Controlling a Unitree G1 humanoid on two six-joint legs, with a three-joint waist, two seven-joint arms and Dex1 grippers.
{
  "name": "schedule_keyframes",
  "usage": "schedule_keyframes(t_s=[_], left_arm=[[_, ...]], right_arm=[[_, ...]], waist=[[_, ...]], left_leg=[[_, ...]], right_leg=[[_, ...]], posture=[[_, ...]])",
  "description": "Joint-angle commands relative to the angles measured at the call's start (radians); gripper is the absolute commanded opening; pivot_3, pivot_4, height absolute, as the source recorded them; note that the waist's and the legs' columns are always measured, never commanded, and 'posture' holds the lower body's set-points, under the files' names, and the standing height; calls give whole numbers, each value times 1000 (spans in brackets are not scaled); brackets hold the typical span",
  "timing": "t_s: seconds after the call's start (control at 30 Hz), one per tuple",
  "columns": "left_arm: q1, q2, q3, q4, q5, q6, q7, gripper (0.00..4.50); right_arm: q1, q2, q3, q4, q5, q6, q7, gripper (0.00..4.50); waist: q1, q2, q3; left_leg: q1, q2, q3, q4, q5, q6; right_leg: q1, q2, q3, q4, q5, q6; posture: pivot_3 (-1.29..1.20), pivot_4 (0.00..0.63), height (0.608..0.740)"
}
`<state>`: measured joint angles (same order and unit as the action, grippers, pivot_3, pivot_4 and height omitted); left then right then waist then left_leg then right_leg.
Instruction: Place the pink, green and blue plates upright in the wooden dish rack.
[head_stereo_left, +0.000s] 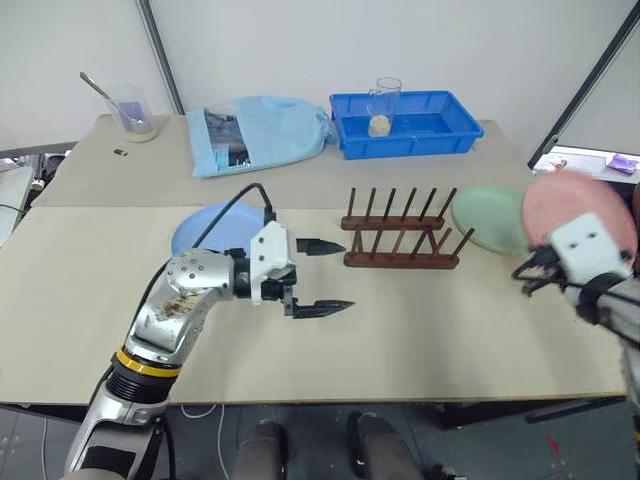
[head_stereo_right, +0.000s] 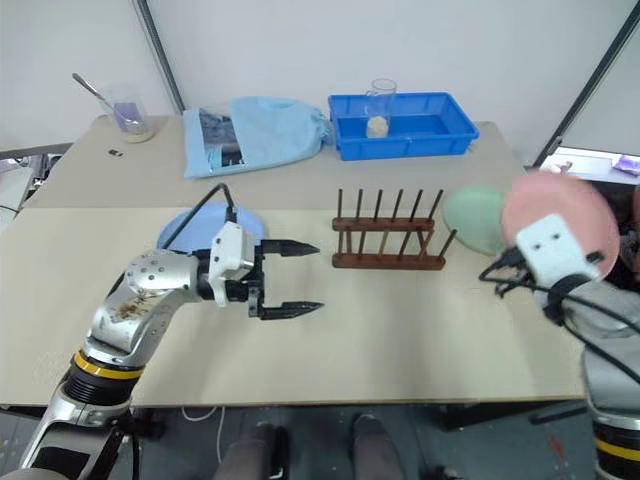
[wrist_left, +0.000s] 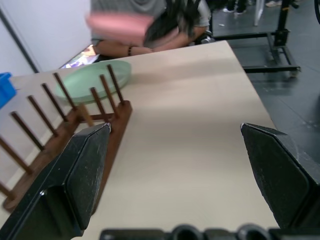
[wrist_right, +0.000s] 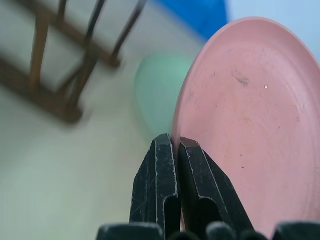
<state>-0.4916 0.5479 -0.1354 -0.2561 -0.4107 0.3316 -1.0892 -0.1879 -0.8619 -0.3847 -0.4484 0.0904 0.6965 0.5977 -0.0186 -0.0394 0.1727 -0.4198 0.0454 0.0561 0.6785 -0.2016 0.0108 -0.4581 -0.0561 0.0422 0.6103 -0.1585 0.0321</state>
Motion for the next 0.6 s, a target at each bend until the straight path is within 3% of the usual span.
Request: schedule_keyframes(t_s=[0.03, 0.13, 0.33, 0.6], left_arm=[[-3, 13, 38, -50, -57, 16, -7, 4500], [-13, 20, 48, -47, -73, 9, -21, 4500], [-50, 33, 79, -45, -151, 53, -42, 4500], [-83, 61, 98, -81, -274, 179, -61, 4500]], right_arm=[[-86, 0, -50, -69, 155, 33, 77, 13], [-219, 49, -92, -23, 338, 89, 117, 13], [-484, 113, -217, 179, 754, 395, 106, 13], [-543, 99, -247, 407, 909, 502, 68, 13]], waist=[[1, 0, 0], [0, -1, 1], [6, -1, 1], [5, -1, 1]], left_leg=[[1, 1, 0, 0, 0, 0], [0, 1, 0, 0, 0, 0], [-2, 1, -1, 0, 0, 0], [-4, 0, -1, -1, 0, 1]], right_leg=[[1, 1, -1, 0, 0, 0], [1, 1, 0, -1, 0, 0], [0, 1, 0, -1, 0, 0], [0, 1, 0, -4, 0, -1]], posture=[[0, 150, 720], [0, 150, 720], [0, 150, 720], [0, 150, 720]])
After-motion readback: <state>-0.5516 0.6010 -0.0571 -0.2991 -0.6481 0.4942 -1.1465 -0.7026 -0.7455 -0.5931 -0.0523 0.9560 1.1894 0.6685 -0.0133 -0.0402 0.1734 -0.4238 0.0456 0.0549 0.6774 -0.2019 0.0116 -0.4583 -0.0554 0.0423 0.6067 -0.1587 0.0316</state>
